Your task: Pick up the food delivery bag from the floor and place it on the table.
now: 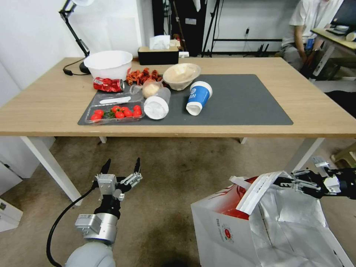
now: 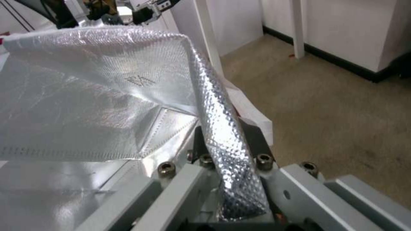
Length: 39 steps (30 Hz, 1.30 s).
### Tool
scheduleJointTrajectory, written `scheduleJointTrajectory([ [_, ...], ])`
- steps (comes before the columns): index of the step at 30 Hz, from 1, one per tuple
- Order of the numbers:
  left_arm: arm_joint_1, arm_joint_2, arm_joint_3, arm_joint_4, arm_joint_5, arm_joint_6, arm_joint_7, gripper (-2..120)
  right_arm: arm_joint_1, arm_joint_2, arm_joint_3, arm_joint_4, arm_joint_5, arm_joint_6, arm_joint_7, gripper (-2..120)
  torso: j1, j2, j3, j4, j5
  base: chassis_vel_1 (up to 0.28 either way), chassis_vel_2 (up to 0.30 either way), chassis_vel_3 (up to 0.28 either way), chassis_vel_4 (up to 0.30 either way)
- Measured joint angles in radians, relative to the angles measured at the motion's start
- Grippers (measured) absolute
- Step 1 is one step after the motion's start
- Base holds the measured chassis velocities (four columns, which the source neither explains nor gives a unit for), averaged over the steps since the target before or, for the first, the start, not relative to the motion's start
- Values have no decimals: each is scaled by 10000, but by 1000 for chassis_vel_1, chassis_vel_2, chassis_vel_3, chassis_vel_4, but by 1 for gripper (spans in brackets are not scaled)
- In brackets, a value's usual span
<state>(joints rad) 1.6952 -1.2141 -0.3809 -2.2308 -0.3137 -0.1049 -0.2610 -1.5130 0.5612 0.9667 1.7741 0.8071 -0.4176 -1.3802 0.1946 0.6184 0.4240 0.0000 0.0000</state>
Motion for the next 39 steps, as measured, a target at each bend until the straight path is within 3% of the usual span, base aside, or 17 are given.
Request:
scheduleJointTrajectory([
  [39,19,20,-27,-75,-24,3,-16,100,-29,-27,53,23,-46,-6,-131,0,682,1667,985,2,-1,0,0,0,0],
])
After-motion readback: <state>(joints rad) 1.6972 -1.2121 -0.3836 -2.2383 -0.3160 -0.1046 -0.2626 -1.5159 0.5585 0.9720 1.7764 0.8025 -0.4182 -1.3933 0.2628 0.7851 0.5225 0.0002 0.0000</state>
